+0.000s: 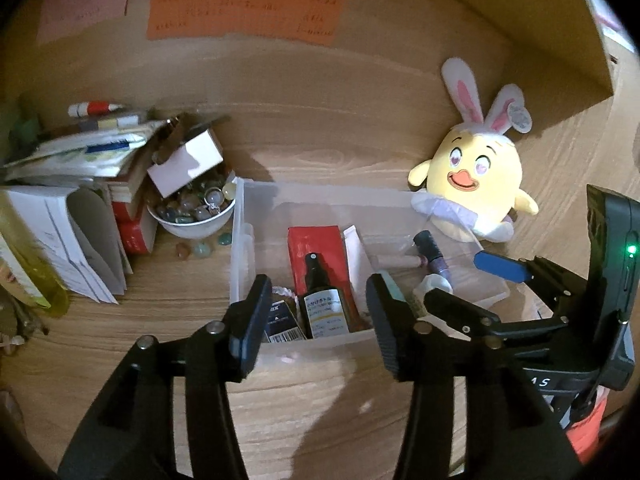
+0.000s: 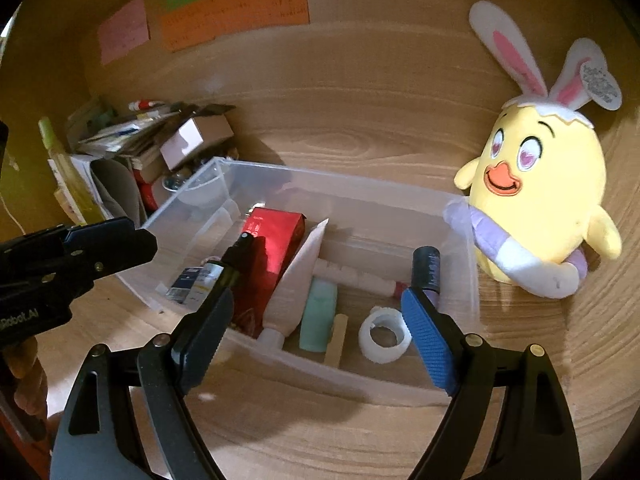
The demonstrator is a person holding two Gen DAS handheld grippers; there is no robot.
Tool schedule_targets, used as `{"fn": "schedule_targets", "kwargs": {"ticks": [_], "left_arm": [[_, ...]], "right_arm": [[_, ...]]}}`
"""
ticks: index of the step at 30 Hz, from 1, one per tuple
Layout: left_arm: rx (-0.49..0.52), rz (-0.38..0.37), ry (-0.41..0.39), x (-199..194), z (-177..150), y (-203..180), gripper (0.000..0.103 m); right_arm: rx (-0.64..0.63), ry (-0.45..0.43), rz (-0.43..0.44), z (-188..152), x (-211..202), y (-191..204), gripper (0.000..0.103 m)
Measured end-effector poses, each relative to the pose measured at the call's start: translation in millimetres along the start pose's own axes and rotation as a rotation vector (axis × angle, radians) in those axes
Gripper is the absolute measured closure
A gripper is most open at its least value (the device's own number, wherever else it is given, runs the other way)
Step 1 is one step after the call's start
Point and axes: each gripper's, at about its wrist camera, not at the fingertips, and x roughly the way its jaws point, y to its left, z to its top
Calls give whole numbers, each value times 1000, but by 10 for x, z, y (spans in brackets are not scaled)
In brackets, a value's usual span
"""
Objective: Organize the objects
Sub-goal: 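Withdraw both tools toward the pale green tube and clear square packet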
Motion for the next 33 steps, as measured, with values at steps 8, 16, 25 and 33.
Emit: {"fn": "schedule_targets", "kwargs": {"ticks": [8,16,25,33], "left_arm": [[31,22,-39,-256,-103,-103,28],[69,68,-57,-445,-303,-223,12],[48,80,7,-476,-595,-230,9],[36,96,60,-524,-925,-259,9]], "right_arm": [[-13,-22,2,-141,-267,-38,17],[-59,-31,-16,-351,-565,-68,17],[-102,-5,-12,-657,-752,-18,16],[-87,34,6,-1011,-859,-30,16]]}}
